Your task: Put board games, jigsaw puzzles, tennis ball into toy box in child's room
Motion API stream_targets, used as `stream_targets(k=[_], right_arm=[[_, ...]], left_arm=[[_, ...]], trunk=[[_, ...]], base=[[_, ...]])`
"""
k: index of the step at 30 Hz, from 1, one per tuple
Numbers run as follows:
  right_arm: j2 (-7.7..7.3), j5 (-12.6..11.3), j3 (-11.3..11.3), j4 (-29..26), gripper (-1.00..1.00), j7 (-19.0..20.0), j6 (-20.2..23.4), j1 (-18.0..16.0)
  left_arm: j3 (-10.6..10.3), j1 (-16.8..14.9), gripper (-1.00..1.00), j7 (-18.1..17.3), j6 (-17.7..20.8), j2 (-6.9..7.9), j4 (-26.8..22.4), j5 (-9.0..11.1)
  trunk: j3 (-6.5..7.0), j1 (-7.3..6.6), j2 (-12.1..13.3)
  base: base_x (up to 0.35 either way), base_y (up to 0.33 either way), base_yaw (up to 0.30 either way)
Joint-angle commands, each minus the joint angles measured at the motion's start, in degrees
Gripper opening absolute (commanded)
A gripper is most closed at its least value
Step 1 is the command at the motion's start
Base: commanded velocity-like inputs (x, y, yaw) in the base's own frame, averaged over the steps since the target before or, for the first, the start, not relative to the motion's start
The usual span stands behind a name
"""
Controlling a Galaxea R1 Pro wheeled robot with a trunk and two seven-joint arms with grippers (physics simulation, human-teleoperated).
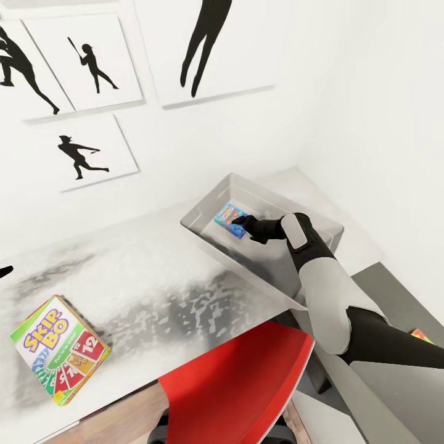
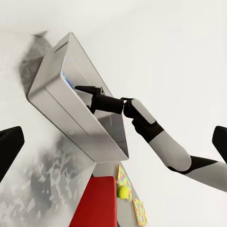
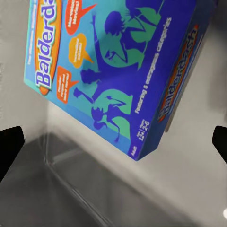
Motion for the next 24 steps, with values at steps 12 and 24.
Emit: stream_targets(k=[12,24], right_arm=[[0.08,-0.03,-0.40,-0.05,1.00,-0.06,0.31,-0.05],[0.08,-0.03,-0.40,-0.05,1.00,-0.06,0.35,-0.05]], left_arm=[[-0.03,-0.03,1.00,-0.24,0.61,0.02,0.00,-0.07],[-0.08,-0.03,1.00,-0.24,0.59,0.02,0.00,-0.07]], trunk=[[0.93,0.04,-0.09],[2.02,0.04,-0.09]], base=[[0.000,0.000,0.000],[0.000,0.000,0.000]])
